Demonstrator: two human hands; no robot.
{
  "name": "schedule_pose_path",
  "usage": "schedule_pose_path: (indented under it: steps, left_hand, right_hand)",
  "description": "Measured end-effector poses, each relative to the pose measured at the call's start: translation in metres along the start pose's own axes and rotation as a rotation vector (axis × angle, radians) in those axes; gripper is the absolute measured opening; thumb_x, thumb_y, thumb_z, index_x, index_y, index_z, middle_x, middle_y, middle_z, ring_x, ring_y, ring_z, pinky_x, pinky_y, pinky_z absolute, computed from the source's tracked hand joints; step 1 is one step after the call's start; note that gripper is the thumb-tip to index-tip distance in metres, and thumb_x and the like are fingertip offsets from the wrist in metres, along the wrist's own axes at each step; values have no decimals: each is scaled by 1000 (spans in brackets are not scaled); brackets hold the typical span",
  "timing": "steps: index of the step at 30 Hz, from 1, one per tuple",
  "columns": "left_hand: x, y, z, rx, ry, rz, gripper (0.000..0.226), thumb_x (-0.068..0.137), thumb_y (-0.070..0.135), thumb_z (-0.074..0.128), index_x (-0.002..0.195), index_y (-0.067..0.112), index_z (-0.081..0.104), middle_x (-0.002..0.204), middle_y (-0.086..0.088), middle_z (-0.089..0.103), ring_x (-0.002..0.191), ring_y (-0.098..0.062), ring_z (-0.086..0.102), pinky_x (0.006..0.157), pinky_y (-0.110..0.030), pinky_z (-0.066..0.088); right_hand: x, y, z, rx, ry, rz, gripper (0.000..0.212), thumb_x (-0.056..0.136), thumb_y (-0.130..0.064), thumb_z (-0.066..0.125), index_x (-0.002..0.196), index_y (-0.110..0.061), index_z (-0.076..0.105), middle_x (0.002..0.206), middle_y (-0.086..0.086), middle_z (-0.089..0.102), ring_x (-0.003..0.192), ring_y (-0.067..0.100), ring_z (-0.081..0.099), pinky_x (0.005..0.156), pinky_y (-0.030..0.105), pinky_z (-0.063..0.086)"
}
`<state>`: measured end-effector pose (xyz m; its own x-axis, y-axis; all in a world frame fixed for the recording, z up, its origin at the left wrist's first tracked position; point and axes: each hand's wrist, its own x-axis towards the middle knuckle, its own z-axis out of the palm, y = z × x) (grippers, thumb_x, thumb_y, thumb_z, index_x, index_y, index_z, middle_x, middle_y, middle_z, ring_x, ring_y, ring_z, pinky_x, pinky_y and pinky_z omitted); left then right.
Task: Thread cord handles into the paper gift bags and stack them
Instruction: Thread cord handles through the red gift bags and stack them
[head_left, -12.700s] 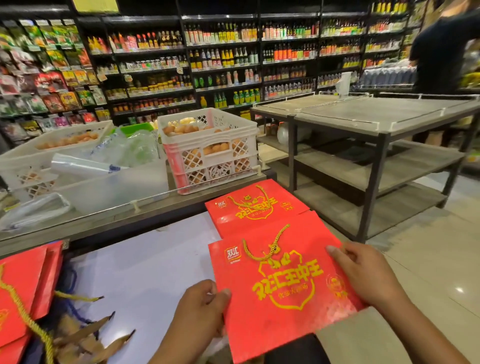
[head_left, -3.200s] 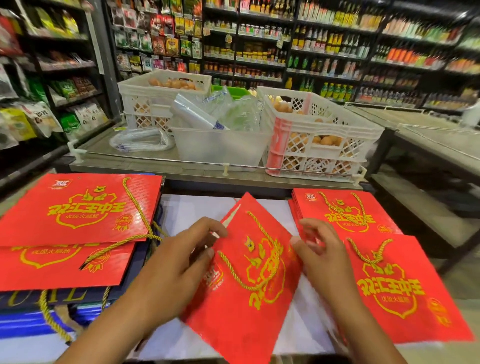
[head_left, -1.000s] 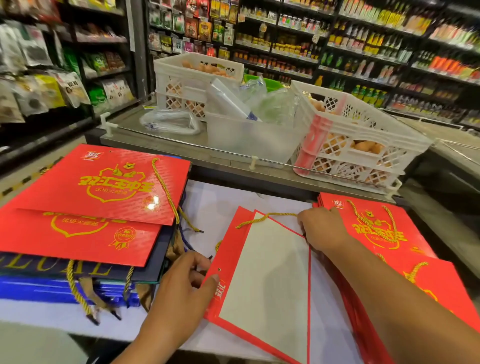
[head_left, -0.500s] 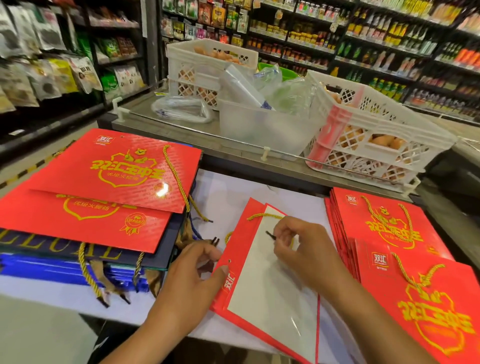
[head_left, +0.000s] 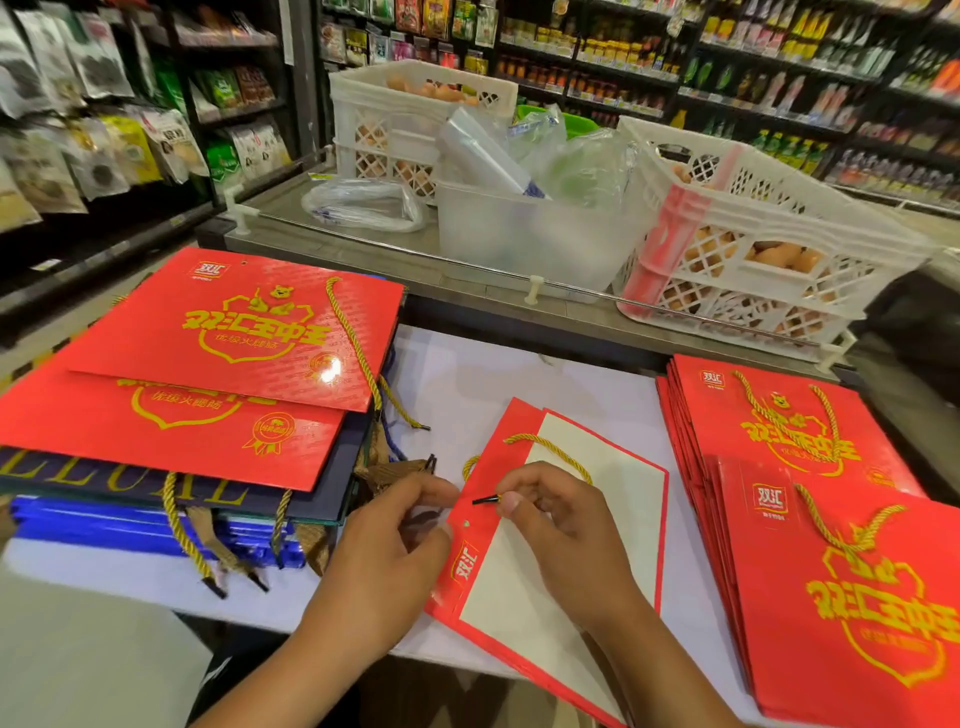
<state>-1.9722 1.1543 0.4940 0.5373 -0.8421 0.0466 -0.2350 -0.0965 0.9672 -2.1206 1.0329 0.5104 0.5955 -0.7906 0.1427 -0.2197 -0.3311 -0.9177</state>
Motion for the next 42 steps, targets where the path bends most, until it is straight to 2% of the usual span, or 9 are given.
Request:
schedule_pose_path:
  steps: [5, 7, 10, 14, 18, 22, 30, 42]
  left_hand:
    - [-3, 1, -1, -84, -15, 34, 38, 98, 0, 61, 99, 35, 73, 105, 11, 75, 105, -8, 71, 89, -29, 56]
    - [-2, -1, -4, -123, 3, 36, 39, 99, -6, 57, 100, 30, 73, 104, 7, 74, 104, -12, 70, 90, -29, 55]
    - [2, -6, -7, -120, 10, 8, 45, 97, -13, 54, 107, 27, 72, 104, 7, 74, 104, -12, 69, 94, -36, 56]
    - [2, -4, -4, -86, -16, 9, 36, 93, 2, 72, 111, 33, 70, 101, 11, 75, 99, -10, 69, 90, -27, 56]
    - [2, -2, 1, -42, 9, -15, 23, 90, 17, 78, 103, 32, 69, 94, 16, 74, 93, -5, 70, 82, -23, 55]
    - [5, -10, 0, 32, -35, 4, 9, 94, 18, 75, 95, 27, 76, 95, 11, 77, 94, -11, 74, 87, -38, 61]
    - [5, -12, 1, 26, -48, 26, 16, 95, 14, 74, 94, 28, 81, 101, 10, 78, 96, -14, 75, 88, -42, 60]
    - [3, -6, 0, 33, -50, 56, 18, 95, 13, 74, 92, 30, 81, 100, 12, 78, 96, -11, 73, 87, -36, 60]
  right_hand:
    - [5, 7, -5, 34, -40, -49, 17, 98, -11, 68, 95, -26, 77, 98, -9, 76, 101, 14, 70, 86, 22, 55]
    - [9, 8, -7, 51, -91, -59, 16, 96, -8, 71, 95, -22, 78, 98, -5, 76, 101, 17, 70, 88, 27, 57]
    - [17, 6, -10, 58, -180, -72, 12, 95, -7, 73, 97, -18, 79, 98, -2, 77, 101, 22, 71, 90, 39, 60]
    - [24, 6, -16, 49, -240, -88, 11, 94, -7, 73, 96, -17, 78, 100, 0, 77, 102, 25, 71, 94, 47, 58]
    - [18, 12, -16, 29, -211, -109, 11, 96, -11, 71, 94, -19, 78, 99, -2, 76, 102, 23, 71, 93, 45, 59]
    - [15, 16, -12, -52, -207, -141, 14, 94, -10, 73, 91, -23, 76, 95, -11, 74, 100, 17, 70, 89, 39, 60]
    - [15, 20, -12, -32, -200, -155, 11, 95, -18, 74, 95, -28, 78, 100, -14, 75, 104, 16, 71, 92, 38, 60]
    - [16, 22, -13, -4, -194, -156, 12, 94, -21, 75, 97, -31, 79, 101, -14, 76, 105, 18, 71, 92, 41, 61]
